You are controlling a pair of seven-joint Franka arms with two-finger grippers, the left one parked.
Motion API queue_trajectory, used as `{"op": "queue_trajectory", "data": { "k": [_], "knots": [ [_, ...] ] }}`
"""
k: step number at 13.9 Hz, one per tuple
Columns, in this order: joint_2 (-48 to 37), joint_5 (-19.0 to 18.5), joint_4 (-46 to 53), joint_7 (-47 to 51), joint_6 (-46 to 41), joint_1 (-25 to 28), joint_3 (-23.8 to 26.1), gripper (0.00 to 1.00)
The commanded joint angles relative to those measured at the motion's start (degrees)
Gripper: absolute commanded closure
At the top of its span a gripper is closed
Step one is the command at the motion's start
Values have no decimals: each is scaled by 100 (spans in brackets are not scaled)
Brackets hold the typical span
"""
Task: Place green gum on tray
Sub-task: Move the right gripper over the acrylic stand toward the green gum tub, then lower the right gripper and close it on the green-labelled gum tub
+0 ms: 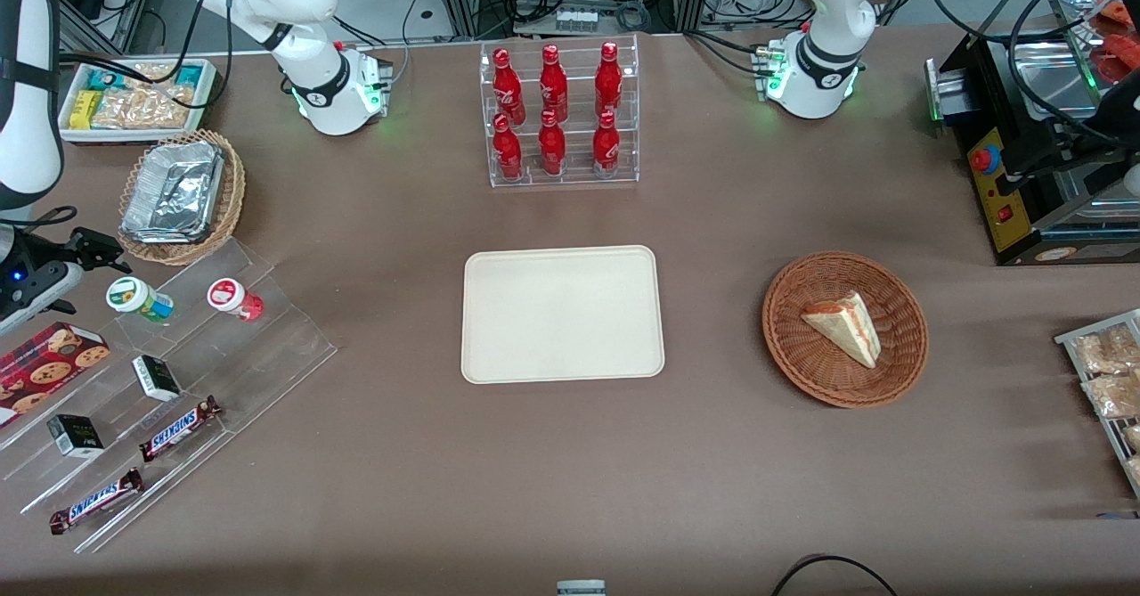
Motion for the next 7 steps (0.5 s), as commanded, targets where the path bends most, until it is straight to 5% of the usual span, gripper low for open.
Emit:
{"op": "queue_trajectory", "data": {
  "k": [1, 7],
  "knots": [
    [-118, -47, -365, -208, 412, -92, 24, 0],
    [-206, -20, -972, -279, 1176, -189, -3, 0]
  ]
}}
